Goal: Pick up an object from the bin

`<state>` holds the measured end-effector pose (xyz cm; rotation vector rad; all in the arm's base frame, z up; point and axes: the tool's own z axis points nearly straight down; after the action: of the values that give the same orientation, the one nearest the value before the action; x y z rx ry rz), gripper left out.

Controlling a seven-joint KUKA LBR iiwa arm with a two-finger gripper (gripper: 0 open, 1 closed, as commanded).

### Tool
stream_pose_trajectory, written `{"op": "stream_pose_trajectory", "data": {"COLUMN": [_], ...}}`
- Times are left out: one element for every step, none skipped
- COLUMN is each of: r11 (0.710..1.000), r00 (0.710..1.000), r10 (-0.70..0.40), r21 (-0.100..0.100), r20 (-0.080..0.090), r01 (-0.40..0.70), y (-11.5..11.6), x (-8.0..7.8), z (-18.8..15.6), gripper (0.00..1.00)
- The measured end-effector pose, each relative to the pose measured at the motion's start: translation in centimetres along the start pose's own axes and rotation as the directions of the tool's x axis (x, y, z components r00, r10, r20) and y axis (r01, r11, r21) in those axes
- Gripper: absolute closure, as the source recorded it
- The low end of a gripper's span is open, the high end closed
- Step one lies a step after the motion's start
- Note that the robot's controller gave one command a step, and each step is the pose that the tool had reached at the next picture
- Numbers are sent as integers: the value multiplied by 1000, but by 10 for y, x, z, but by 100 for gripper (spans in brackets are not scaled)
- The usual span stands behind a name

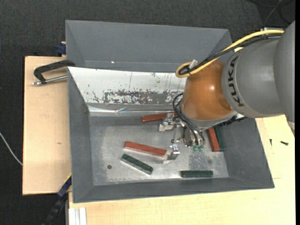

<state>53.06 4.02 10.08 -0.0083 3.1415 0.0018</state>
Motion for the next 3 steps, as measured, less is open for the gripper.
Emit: {"op": "stream_pose_trajectory", "data": {"r11": [1000,990,990], "r00": [1000,990,990], "r10": [0,-141,-141], "r21": [0,0,0], "r20": [0,0,0], "r01": [0,141,141], "y": [0,3,3], "x": [0,9,9], "z": [0,23,23], "gripper": [0,100,100]}}
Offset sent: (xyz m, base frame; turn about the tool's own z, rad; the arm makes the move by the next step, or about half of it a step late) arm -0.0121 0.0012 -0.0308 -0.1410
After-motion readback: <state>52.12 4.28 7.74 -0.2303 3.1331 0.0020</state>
